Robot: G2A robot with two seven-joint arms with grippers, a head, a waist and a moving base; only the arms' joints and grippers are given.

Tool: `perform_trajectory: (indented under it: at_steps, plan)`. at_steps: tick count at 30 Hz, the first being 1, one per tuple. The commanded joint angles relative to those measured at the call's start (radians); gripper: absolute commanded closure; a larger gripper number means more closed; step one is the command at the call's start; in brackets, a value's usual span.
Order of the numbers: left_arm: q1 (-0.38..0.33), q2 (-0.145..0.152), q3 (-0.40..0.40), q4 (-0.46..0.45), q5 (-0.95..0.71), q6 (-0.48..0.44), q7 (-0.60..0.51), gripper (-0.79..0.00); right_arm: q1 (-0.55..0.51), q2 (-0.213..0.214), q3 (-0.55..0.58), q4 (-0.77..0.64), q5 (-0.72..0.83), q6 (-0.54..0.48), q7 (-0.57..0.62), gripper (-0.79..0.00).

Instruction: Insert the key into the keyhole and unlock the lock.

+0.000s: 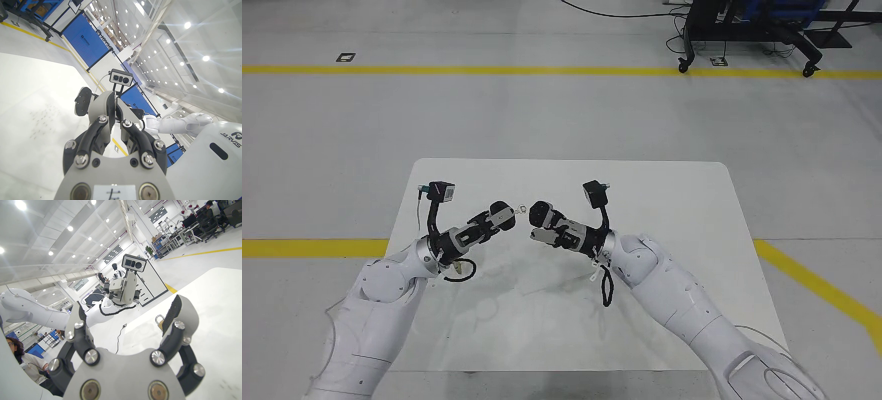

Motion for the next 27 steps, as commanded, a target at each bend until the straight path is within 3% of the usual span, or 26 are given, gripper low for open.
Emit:
perform_trajectory:
  at_steps: [1,21,27]
  plan:
    - [0.0,0.0,0.0,0.0,0.0,0.0,0.0,0.0,0.0,0.0,0.0,0.0,0.0,0.0,0.0,-0.785]
    - [0.0,0.0,0.0,0.0,0.0,0.0,0.0,0.0,0.0,0.0,0.0,0.0,0.0,0.0,0.0,-0.785]
    - [0.02,0.004,-0.012,-0.036,0.021,0.012,0.016,0.0,-0.005,0.001,0.004,-0.008,-0.006,0.016,-0.004,-0.785]
